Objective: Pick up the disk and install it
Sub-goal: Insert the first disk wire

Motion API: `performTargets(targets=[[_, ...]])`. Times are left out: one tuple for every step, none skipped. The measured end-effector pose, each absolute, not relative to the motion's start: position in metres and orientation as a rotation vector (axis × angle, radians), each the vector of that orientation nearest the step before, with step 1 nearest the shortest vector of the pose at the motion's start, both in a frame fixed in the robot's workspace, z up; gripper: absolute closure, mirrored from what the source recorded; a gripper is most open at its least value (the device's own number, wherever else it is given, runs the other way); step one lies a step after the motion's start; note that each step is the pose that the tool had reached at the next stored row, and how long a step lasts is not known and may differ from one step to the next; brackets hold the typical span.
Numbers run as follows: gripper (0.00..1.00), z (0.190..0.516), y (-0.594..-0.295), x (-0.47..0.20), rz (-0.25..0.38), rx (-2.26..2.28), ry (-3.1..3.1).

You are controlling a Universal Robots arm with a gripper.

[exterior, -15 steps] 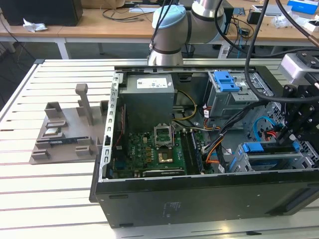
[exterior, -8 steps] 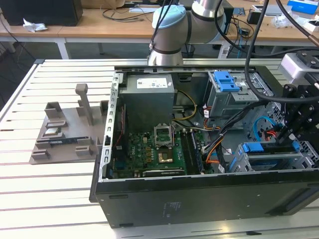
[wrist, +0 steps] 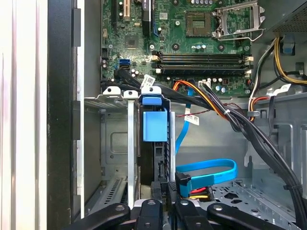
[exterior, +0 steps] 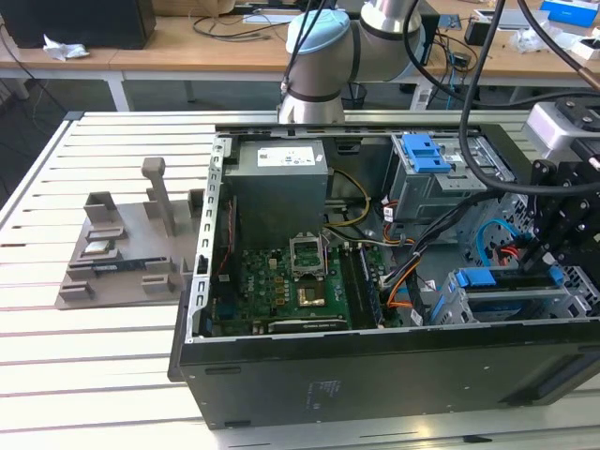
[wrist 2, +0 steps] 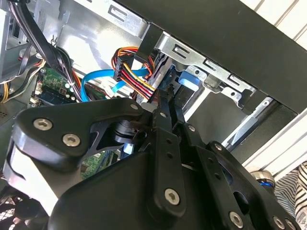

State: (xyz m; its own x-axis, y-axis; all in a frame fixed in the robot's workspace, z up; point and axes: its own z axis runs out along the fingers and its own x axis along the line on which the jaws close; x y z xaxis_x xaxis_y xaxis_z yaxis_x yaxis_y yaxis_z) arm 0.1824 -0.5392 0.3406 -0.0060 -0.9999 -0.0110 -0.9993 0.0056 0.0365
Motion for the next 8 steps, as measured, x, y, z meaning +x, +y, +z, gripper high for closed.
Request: performTargets(targets=[[0.83, 0.3406, -0.5392, 0.1824, -0.053, 2.202, -2.215], [0.83, 0.3412, -0.5392, 0.1824, -0.053, 2.202, -2.215], [0.83, 0.3425, -0.5392, 0.1823, -0.053, 2.203, -2.216], [0.83, 0.3433, -0.5393, 0.1823, -0.052, 2.203, -2.215], [0.83, 0.3439, -0.5392, 0.1823, -0.052, 2.203, -2.215], [0.83, 0.344, -0.5392, 0.1823, -0.052, 2.203, -2.215], [0.83, 0.344, -0.5392, 0.1823, -0.052, 2.203, -2.215], [0.83, 0.3441, -0.5392, 0.1823, -0.052, 2.203, -2.215]])
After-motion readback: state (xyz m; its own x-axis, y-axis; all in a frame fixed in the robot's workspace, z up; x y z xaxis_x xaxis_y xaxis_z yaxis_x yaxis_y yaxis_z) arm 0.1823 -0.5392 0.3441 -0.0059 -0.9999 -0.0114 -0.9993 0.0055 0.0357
